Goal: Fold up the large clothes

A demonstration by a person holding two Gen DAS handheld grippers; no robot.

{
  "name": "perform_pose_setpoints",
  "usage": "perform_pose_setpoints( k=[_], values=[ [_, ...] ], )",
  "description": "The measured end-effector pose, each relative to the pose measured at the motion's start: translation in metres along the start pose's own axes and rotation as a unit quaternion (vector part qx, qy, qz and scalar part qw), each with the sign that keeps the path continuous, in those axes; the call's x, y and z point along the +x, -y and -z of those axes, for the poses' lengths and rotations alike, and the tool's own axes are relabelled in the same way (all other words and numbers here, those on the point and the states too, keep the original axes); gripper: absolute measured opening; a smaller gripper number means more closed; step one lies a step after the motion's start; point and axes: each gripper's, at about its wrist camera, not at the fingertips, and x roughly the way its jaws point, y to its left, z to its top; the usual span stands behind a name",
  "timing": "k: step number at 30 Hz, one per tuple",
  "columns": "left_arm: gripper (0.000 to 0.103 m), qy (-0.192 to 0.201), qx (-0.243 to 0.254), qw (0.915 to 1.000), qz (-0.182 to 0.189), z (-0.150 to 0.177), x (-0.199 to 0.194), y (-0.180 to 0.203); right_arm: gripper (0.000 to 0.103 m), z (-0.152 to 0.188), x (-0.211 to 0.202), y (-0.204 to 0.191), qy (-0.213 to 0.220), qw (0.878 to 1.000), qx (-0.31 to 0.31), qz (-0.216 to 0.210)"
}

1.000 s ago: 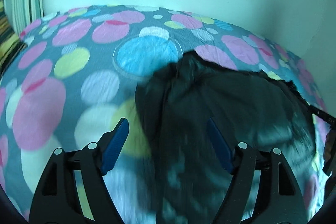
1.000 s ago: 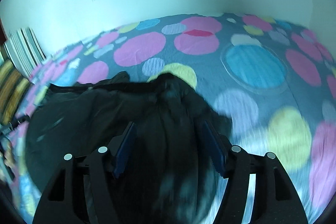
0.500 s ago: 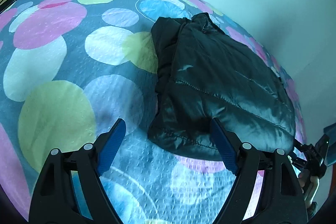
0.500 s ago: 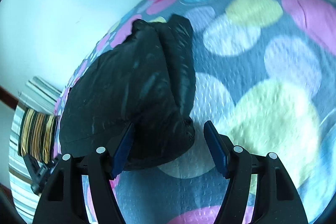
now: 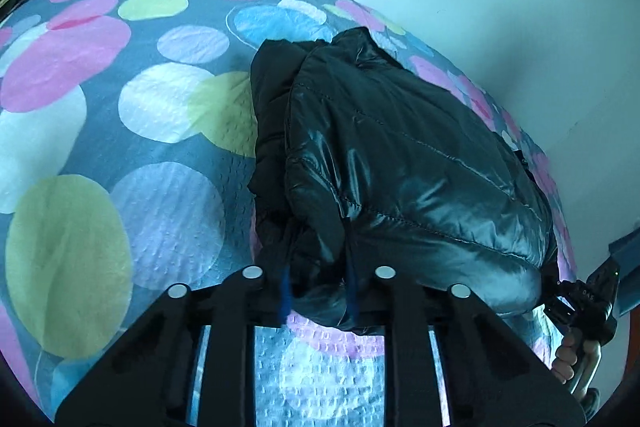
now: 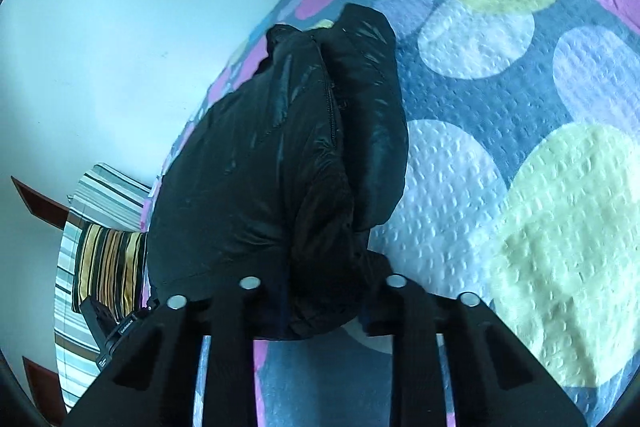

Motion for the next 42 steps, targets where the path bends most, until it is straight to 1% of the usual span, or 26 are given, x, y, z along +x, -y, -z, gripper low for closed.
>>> perform_pose_setpoints(
  k=[6,10,12,19,24,28,34,37,39,40,42],
  values=[
    [0.016,0.008,0.022,0.9993,-0.030,0.011,-0.022,0.014,0.019,0.012,-0.019,-0.010,0.010,1.000,-0.015,0.008],
    [0.016,0.005,0.032,0.9983,-0.048,0.032,-0.044,0.018,0.019,0.027,-0.038,-0.013,0.004,1.000,-0.024,0.013],
    [0.016,0.002,0.033,0.9982,-0.050,0.044,-0.056,0.018,0.019,0.033,-0.045,-0.013,-0.001,0.999,-0.028,0.017],
    [0.016,-0.001,0.028,0.9980,-0.056,0.089,-0.099,0.015,0.019,0.077,-0.083,-0.005,-0.015,0.999,-0.034,0.019],
    [0.016,-0.002,0.021,0.9982,-0.056,0.117,-0.120,0.009,0.019,0.102,-0.101,0.001,-0.019,0.999,-0.033,0.019],
    [0.016,-0.004,0.018,0.9983,-0.055,0.129,-0.123,0.006,0.019,0.110,-0.101,0.005,-0.021,0.999,-0.029,0.019],
    [0.016,-0.004,0.021,0.9981,-0.057,0.132,-0.119,0.005,0.020,0.114,-0.100,0.012,-0.020,0.999,-0.026,0.015],
    [0.019,0.000,0.028,0.9979,-0.059,0.132,-0.121,0.005,0.024,0.113,-0.101,0.013,-0.019,0.999,-0.026,0.013],
    [0.024,0.003,0.034,0.9974,-0.064,0.133,-0.122,0.006,0.032,0.115,-0.106,0.013,-0.017,0.999,-0.029,0.019],
    [0.027,0.003,0.036,0.9971,-0.067,0.133,-0.123,0.005,0.033,0.116,-0.107,0.012,-0.016,0.999,-0.029,0.021],
    [0.029,0.002,0.029,0.9979,-0.059,0.133,-0.123,0.001,0.037,0.117,-0.112,0.012,-0.014,0.999,-0.033,0.030]
  ],
)
